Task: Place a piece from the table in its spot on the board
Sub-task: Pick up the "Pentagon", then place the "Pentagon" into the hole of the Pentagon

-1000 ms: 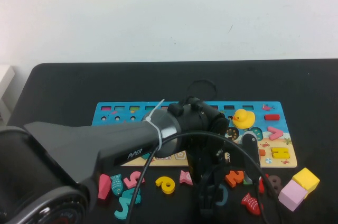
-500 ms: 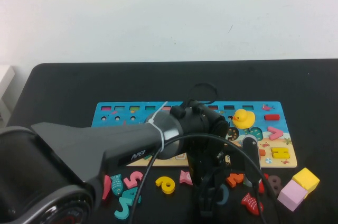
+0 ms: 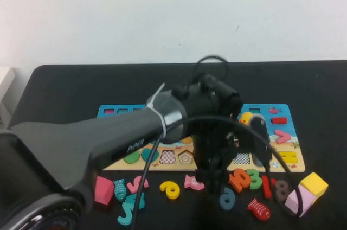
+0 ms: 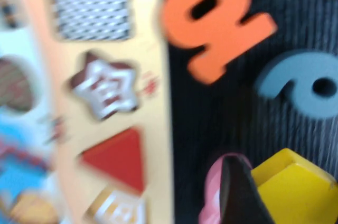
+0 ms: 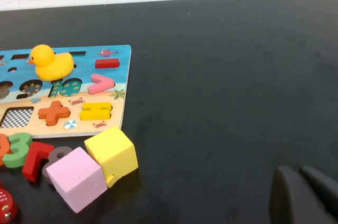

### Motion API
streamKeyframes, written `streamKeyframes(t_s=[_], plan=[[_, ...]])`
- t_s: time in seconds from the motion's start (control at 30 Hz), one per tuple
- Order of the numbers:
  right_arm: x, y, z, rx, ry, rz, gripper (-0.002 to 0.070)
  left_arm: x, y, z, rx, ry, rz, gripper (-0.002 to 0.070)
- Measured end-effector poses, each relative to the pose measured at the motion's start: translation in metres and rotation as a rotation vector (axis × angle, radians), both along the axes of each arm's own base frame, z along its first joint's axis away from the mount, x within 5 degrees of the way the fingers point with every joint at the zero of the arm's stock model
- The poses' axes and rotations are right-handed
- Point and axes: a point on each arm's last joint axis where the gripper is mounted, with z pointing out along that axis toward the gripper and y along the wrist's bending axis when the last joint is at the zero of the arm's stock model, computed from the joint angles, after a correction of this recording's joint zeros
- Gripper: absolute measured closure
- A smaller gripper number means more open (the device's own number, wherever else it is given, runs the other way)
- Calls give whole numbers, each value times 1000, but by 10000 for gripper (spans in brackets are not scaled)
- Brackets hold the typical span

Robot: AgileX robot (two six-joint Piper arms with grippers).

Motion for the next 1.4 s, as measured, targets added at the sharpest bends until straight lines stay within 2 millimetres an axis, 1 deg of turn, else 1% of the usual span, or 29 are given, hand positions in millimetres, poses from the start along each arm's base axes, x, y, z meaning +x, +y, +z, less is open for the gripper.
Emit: streamKeyframes(t_s=[0.1, 0.23, 0.43, 0.53, 0.6, 0.67, 0.8, 0.87, 0.97, 1.17, 1.23, 1.4], plan=[[0, 0, 0, 0, 0, 0, 657, 7, 3, 14, 15, -28, 69, 356], [0, 0, 0, 0, 0, 0, 657, 22, 17, 19, 9, -30, 171, 356], [0, 0, 0, 0, 0, 0, 657, 53, 58, 19, -22, 9, 318, 356], [0, 0, 0, 0, 0, 0, 657, 65, 73, 19, -52, 17, 322, 356], [0, 0, 0, 0, 0, 0, 657, 70, 78, 20, -78, 20, 295, 356], [0, 0, 0, 0, 0, 0, 657, 72, 78, 20, -105, 14, 245, 356], [0, 0, 0, 0, 0, 0, 657, 71, 72, 22, -148, 6, 96, 356], [0, 0, 0, 0, 0, 0, 657, 70, 70, 22, -165, 3, 59, 356], [0, 0, 0, 0, 0, 0, 658, 73, 68, 15, -167, 8, 36, 356], [0, 0, 0, 0, 0, 0, 657, 76, 65, -12, -139, 51, 29, 356], [0, 0, 0, 0, 0, 0, 657, 77, 65, -16, -137, 54, 31, 356], [0, 0, 0, 0, 0, 0, 657, 79, 64, -15, -156, 30, 35, 356]])
